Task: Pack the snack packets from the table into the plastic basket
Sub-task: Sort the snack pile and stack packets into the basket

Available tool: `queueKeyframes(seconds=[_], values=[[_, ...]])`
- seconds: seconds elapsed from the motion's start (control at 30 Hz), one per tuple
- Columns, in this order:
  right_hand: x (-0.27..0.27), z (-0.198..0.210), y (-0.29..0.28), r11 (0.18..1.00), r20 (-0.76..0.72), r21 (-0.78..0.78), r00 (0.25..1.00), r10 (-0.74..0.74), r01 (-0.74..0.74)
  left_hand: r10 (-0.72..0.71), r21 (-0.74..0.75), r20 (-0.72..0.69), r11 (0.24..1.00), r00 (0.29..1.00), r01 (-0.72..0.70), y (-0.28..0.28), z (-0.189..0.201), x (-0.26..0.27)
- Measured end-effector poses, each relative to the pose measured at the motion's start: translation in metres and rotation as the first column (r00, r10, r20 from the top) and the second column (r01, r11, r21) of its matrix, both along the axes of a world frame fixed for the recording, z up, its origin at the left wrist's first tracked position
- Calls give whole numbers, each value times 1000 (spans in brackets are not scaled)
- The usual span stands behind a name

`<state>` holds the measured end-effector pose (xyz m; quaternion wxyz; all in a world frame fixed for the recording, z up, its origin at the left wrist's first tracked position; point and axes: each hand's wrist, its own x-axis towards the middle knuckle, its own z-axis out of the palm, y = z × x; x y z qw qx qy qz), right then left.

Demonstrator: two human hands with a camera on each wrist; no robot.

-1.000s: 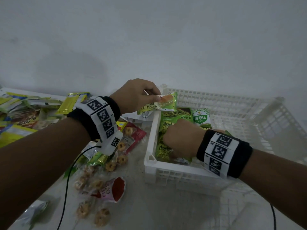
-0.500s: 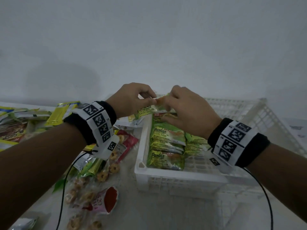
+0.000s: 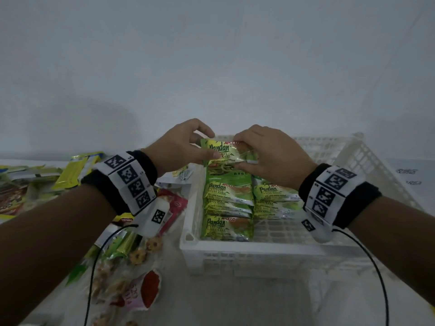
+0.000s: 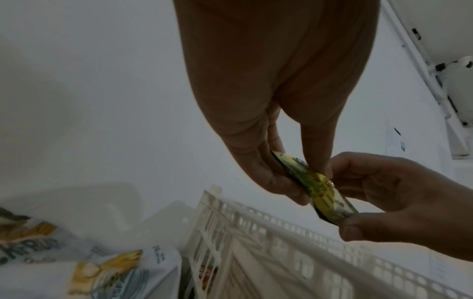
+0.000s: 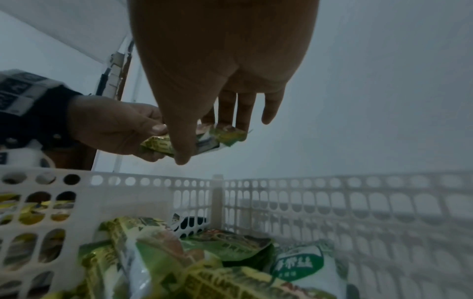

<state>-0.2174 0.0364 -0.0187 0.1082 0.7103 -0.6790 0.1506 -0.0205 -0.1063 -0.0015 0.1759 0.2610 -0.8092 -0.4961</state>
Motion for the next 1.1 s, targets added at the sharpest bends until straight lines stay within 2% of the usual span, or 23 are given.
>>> queueKeyframes(seconds=[0.13,0.23,0.3,0.37,0.4,0.47,0.53,0.67,0.73,0.97,1.1], values=[[8,6,1,997,-37,-17,997,72,-73,0,-9,-37,1000,999,-1,9,0,-7],[8,13,5,999,9,28,1000,27,-27,-15,-64,-55,998,998,12,15,-5,-8],[3,17,11,996,35,92,999,-14,11,-14,-225,-38,974,999,5,19,-14,-1],[-5,19,15,981,39,191,998,-40,32,24,-407,47,913,999,-3,23,-24,10],[-8,20,18,968,47,249,998,-46,33,53,-439,96,898,994,-5,26,-28,15],[-13,21,21,934,88,357,995,-55,20,95,-413,206,911,974,-1,29,-41,24],[-15,21,24,889,135,458,988,-78,8,97,-320,284,947,954,-1,34,-53,29],[-15,15,26,801,169,598,979,-113,-11,93,-48,243,995,965,-83,44,-60,23],[-14,12,26,770,145,638,984,-104,-13,117,21,200,992,973,-123,43,-59,19],[-12,2,34,722,78,692,994,-80,4,192,-131,239,978,952,-164,46,-58,-1],[-9,0,37,680,55,733,996,-64,3,199,-148,247,975,949,-166,45,-63,-1]])
